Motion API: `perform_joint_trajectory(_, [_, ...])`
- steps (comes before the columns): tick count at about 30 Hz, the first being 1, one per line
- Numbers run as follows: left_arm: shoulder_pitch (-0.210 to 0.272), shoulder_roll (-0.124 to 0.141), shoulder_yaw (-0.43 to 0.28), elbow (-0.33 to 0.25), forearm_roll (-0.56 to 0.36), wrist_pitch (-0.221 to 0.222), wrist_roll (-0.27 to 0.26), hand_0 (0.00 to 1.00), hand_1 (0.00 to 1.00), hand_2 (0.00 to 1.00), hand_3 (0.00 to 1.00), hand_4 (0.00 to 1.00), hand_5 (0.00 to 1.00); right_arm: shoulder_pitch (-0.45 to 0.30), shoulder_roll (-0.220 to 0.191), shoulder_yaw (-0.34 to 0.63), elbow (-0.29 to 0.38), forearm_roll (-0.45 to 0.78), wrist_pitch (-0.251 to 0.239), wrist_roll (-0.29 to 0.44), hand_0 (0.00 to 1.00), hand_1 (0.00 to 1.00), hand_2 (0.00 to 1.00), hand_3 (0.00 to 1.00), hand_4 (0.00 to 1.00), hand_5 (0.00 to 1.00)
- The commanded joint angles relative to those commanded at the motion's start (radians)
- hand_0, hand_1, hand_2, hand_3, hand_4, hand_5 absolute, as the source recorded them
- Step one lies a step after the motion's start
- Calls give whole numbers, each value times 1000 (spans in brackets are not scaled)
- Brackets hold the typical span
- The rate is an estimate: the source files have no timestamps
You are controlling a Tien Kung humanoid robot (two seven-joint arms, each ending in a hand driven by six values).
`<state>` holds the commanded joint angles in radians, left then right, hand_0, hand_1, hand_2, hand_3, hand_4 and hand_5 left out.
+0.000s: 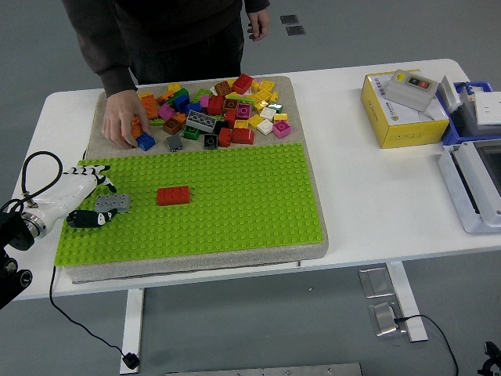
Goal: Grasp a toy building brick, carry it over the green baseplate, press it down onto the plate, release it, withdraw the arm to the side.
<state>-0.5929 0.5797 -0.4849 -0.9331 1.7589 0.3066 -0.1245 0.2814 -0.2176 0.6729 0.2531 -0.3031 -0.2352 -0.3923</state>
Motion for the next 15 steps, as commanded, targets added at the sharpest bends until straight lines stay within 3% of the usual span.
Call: perform_joint_trajectory(15, [5,-5,4,11,-40,12,-24,998,998,998,601,647,261,1,0,-3,-1,5,1,3,639,626,678,766,560,998])
